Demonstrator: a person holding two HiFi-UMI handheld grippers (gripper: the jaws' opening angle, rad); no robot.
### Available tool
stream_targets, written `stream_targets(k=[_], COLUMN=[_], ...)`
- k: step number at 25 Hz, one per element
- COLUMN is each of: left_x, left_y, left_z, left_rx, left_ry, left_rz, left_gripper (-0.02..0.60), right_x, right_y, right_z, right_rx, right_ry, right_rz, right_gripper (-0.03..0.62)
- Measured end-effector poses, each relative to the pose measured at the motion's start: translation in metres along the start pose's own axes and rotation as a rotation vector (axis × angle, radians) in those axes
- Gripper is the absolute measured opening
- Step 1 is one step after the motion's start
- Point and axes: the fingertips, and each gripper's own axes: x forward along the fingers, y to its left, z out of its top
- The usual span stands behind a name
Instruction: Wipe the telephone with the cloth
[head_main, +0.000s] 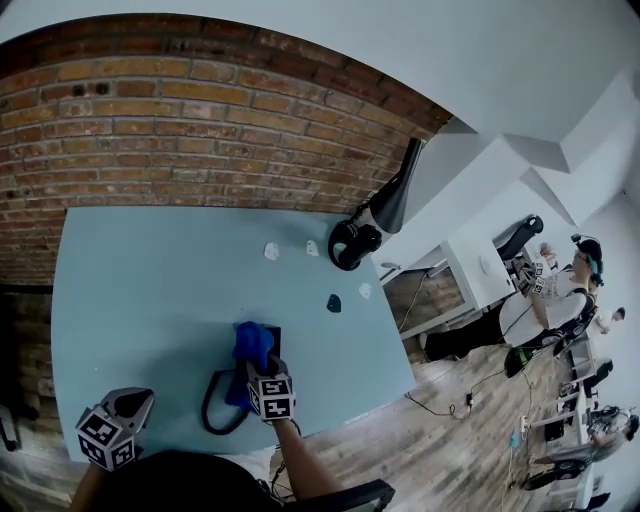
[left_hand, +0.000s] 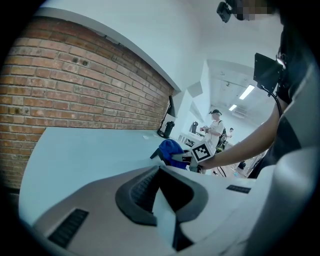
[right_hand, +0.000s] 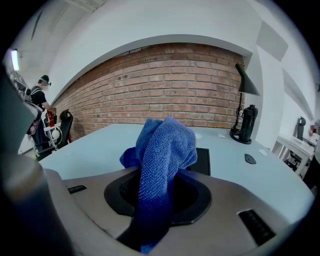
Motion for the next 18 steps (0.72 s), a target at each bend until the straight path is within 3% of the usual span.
stream_targets(k=[18], left_x=[0.002], left_y=[0.000], left_z=[-0.003], left_rx=[-0.008], left_ry=[-0.005], left_rz=[-0.015], left_gripper=[0.002], right_x=[-0.008], right_y=[0.007], right_z=[-0.011], right_rx=[0.007], right_ry=[0.016], right_rz=[0.000], right_gripper=[0.130])
